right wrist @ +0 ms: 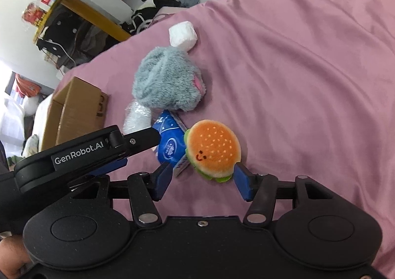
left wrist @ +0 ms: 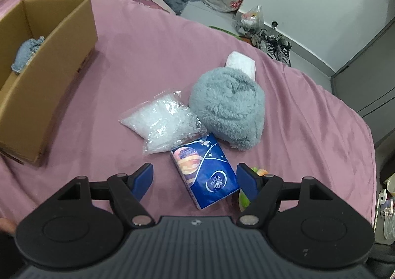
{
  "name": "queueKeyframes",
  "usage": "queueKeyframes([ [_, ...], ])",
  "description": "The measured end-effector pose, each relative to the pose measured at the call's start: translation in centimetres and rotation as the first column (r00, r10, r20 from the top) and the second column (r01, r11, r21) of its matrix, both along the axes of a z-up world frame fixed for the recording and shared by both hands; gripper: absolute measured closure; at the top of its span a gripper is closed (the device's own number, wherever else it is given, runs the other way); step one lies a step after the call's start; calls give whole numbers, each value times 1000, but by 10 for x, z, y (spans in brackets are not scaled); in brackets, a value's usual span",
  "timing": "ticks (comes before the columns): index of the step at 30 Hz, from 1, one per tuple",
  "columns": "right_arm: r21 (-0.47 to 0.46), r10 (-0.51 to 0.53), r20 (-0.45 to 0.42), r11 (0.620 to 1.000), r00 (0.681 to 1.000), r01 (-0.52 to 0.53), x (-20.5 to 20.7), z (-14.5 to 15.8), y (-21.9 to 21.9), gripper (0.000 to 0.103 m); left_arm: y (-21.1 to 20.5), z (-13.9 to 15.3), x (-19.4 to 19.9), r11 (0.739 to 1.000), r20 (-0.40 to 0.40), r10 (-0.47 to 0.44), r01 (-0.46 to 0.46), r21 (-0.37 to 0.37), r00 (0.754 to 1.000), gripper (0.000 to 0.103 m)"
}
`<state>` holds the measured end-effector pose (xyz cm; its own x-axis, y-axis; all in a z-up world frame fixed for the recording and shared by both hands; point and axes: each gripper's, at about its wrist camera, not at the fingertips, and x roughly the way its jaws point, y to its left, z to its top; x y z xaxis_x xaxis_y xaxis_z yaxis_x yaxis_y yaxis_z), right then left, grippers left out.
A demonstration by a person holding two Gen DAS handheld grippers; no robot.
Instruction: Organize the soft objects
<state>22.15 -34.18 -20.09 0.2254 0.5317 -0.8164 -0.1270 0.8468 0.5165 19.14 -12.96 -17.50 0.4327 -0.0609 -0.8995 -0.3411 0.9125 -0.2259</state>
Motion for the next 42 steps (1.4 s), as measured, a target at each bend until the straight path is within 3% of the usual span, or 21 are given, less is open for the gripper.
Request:
queueKeyframes([
  [7,-19,-13,-36,1000,999,13,9,-14,-4,64,-3,-17,15,1000,-37,-9,9,-20,999,29],
  [21,7,-34,-16,999,999,35,6,-14,-12,77,-8,-41,26,1000,-80,4,-6,-18,997,30],
  [26,5,-43,4,999,999,43,2,-7,-15,81,-3,-37,21,999,-79,-3,0,-37,997,43],
  [42,23,-103,81,995,991,102,-14,21,-22,83,-2,15,-9,998,4,-53,53,-36,999,46],
])
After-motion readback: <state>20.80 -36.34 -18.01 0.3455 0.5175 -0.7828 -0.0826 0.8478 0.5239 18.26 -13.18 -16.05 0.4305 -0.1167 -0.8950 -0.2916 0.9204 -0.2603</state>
